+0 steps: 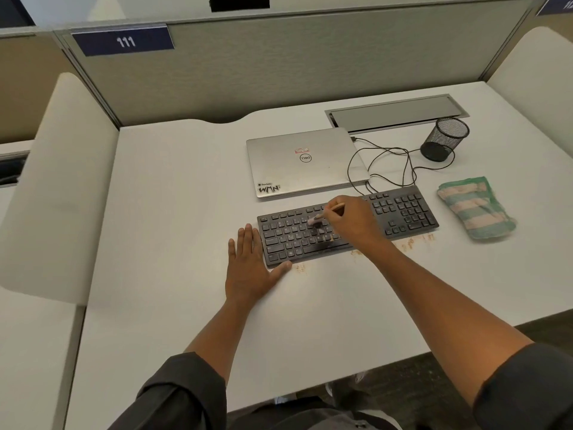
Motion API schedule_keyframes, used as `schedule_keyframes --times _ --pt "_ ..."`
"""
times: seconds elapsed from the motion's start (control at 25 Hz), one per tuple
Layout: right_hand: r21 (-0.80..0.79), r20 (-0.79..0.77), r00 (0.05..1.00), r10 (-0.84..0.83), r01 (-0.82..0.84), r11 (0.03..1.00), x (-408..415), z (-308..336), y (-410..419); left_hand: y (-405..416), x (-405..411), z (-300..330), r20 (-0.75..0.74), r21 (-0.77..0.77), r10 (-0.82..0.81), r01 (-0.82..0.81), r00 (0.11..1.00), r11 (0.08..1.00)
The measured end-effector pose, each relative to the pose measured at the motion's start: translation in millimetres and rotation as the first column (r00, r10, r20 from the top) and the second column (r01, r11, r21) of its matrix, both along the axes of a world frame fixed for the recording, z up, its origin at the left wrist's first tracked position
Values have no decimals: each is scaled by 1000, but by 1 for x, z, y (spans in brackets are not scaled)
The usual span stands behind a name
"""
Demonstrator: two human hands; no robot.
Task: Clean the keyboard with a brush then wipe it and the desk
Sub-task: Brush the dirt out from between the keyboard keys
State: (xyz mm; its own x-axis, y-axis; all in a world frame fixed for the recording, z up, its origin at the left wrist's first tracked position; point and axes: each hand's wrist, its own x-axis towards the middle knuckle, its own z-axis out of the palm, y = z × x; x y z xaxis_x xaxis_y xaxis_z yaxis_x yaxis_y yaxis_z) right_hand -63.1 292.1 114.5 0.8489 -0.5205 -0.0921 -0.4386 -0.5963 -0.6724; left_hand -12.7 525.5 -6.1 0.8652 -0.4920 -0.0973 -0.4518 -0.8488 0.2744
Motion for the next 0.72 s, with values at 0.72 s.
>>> schedule_keyframes --times 0.72 --pt "11 13 999 -31 30 999 8 16 -21 -77 34 16 -10 -110 -25 24 1000 994"
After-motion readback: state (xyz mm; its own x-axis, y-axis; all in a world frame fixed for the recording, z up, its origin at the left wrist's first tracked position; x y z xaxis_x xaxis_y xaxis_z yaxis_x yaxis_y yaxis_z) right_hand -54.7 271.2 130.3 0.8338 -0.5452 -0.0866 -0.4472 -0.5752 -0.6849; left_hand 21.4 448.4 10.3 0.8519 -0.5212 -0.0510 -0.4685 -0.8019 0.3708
